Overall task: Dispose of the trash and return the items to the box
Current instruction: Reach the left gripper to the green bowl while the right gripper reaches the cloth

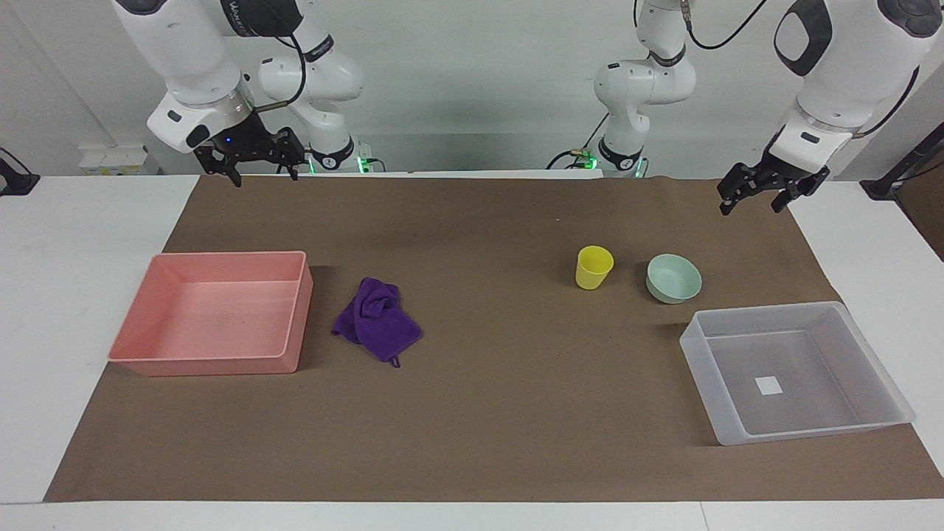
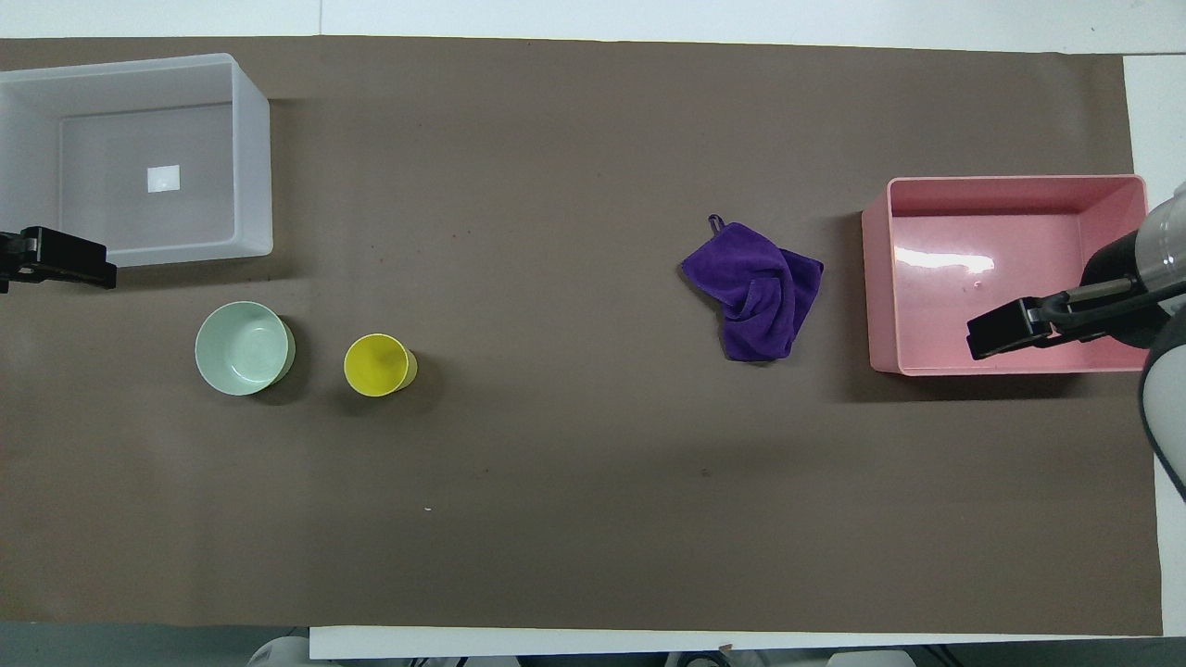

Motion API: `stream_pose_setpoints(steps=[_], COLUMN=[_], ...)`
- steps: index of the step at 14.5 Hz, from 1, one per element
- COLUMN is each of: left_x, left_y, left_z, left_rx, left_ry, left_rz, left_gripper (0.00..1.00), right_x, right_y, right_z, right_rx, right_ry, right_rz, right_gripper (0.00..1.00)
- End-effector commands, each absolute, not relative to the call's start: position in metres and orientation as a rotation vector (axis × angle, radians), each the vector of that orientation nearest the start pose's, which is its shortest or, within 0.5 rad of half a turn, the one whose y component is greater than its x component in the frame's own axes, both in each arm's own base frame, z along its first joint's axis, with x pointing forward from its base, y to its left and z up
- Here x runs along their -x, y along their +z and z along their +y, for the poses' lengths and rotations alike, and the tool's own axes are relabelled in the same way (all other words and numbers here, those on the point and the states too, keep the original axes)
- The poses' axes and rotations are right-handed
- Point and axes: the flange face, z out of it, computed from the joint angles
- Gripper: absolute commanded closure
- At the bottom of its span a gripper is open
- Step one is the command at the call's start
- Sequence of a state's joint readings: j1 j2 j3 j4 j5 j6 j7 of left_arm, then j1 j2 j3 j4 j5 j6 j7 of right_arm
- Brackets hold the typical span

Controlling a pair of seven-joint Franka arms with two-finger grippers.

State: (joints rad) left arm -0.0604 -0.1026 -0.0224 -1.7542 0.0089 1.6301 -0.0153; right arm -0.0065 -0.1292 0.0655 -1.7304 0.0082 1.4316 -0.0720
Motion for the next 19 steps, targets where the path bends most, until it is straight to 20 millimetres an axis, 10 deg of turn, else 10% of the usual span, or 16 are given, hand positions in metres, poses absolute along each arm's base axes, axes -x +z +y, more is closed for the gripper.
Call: stream_pose_setpoints(steps=[1,6,11,16,18,19], left_x=[-0.522,-0.514,-0.465,-0.456,-0.456,-0.456], left_y=[0.604,0.586,0.452,0.338,0.328,0.327], left_z=[-0.039,-0.043,-0.035,-0.034,-0.033,-0.032], left_rx=[3.117,3.120,3.119,3.125,3.123,3.123], left_ry=[0.054,0.013,0.083,0.069,0.085,0.090], left_rz=[0.130,0.113,0.104,0.086,0.095,0.107], left_gripper=[0.00,0.00,0.00,0.03,0.99,1.00], right_x=[-0.491,-0.497,-0.496,-0.546,-0.570,-0.580], right_y=[0.610,0.607,0.605,0.516,0.470,0.448], right_z=[0.029,0.028,0.029,0.084,0.114,0.121], right_rx=[3.127,3.144,3.056,3.032,3.026,3.025], right_ry=[0.263,0.192,0.191,0.168,0.151,0.121], right_rz=[-0.207,-0.222,-0.174,-0.298,-0.348,-0.355], right_gripper=[0.00,0.00,0.00,0.00,0.00,0.00])
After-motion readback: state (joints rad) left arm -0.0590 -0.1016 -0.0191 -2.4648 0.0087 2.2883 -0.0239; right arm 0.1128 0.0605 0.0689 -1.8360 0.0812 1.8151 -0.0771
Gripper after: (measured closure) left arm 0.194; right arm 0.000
